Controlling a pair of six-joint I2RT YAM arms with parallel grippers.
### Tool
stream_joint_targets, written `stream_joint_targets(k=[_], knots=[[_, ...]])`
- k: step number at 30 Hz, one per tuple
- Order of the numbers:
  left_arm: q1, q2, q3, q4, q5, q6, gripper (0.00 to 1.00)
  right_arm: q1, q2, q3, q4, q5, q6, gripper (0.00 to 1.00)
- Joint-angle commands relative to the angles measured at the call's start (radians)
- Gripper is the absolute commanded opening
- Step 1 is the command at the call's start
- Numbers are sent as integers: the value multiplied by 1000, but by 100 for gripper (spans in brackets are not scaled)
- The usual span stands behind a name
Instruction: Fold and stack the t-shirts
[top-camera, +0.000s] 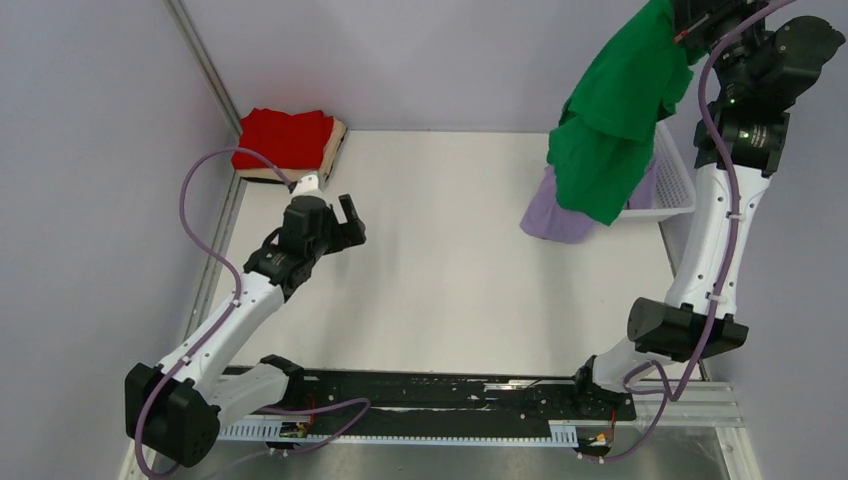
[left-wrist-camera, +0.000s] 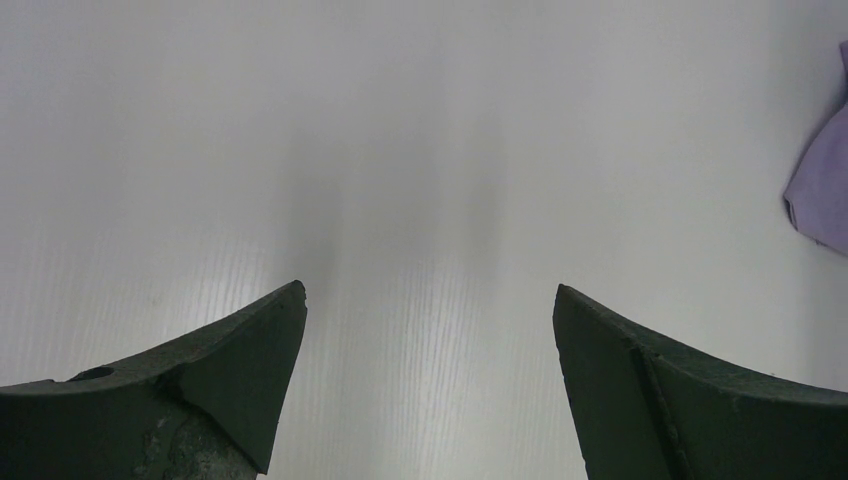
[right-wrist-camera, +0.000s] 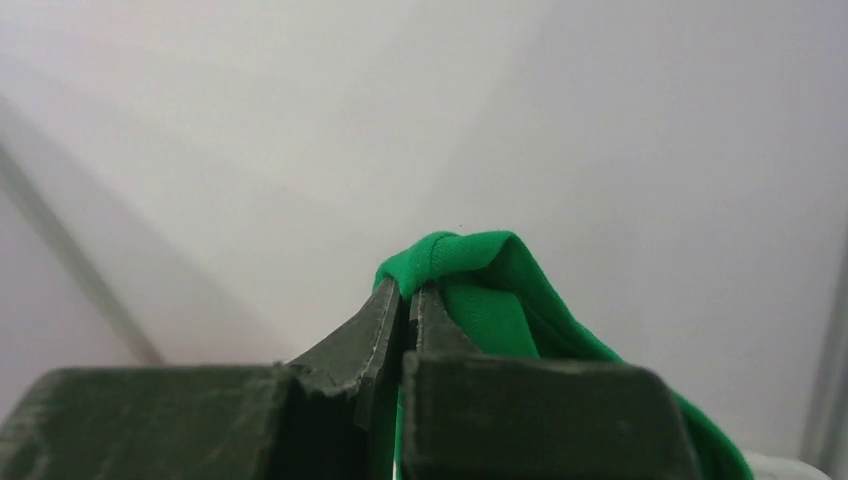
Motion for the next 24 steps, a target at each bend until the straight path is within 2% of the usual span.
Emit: stream_joint_targets(k=[1,9,13,16,18,21,24], knots=[[-4,-44,-7,29,-30,9,100,92,-63,-34,89,-299,135,0],[-4,-97,-18,3,-48,8,100,375,-145,-184,103,-360,95,0],[-3,-132,-38,-2,-67,6,100,483,-220,-433,159,-259,60,0],[-4,-135,-40,-16,-74,7,100,575,-271,-666,170,-112,-7,0],[-4,-131,-38,-30,-81,6,100,639,-293,-834,235,-10,-38,0],[-4,-120,-39,-36,-83,1,100,694,-262,-1046,268,20,-24,7],[-4,-108,-37,-35,-69,0,100,702,-184,-1107,172,1,5,14]])
